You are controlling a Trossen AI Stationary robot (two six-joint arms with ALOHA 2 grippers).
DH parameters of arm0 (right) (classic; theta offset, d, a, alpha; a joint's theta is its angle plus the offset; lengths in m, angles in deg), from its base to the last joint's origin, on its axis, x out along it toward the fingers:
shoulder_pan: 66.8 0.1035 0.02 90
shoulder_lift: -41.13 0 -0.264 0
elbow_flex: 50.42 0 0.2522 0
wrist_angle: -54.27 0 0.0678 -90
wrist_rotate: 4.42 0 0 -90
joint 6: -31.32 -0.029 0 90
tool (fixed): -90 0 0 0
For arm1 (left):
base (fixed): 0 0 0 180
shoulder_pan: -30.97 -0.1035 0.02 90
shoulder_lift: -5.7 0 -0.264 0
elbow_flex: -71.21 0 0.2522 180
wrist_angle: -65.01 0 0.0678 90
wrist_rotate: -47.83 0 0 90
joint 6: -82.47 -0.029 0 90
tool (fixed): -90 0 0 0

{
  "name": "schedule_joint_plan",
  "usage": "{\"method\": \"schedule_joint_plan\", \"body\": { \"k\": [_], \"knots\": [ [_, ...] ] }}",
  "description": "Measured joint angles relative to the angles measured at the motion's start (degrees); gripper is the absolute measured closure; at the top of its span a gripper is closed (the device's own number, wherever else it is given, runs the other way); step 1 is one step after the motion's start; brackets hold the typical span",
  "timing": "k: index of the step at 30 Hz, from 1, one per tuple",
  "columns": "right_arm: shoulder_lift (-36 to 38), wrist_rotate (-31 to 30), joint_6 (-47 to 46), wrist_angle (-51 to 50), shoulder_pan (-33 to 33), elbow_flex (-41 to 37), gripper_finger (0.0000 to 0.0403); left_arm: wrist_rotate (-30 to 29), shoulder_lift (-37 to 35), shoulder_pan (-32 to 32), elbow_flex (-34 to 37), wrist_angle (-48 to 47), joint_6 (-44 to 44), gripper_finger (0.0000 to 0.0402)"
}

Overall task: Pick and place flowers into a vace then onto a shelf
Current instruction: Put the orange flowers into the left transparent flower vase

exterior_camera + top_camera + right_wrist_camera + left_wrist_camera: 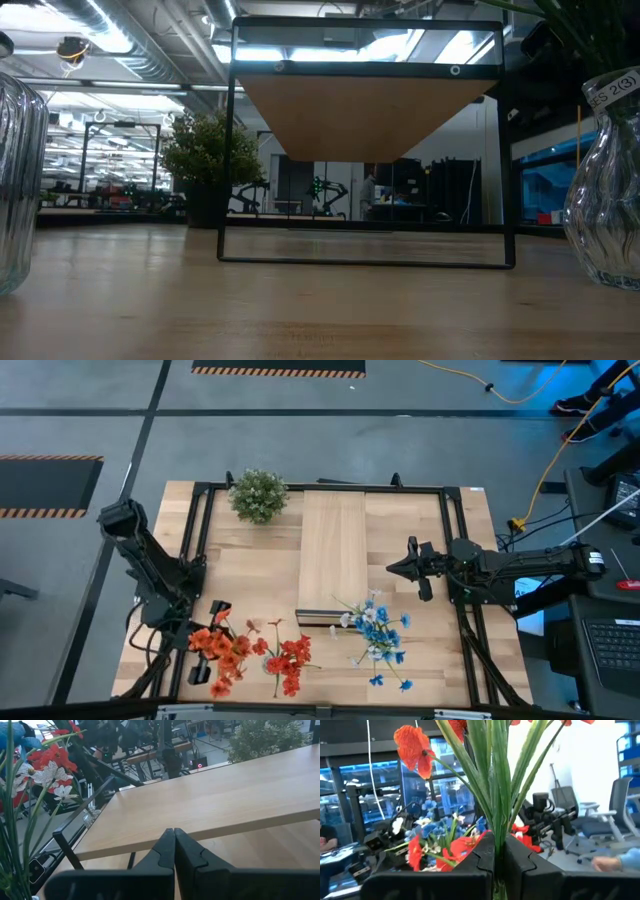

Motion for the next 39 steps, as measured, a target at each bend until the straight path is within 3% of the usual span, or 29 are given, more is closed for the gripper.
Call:
{"method": "schedule_joint_plan", "body": {
  "k": [10,17,22,39],
  "knots": [
    [0.0,0.05,0.0,-0.04,0.0,0.0,0.0402,12.02,11.12,-2.39,-0.77,16.26,-0.08,0.0394],
    [0.0,0.07,0.0,-0.17,0.0,0.0,0.0402,12.22,18.74,-3.46,-5.01,18.0,-0.97,0.0395],
    [0.0,0.07,0.01,-0.2,0.02,0.0,0.0402,9.17,21.76,-3.92,-6.84,18.06,-1.65,0.0395],
    [0.0,0.07,0.01,-0.22,0.01,0.0,0.0402,11.17,24.37,-6.34,-7.45,18.08,4.01,0.0394]
  ]
}}
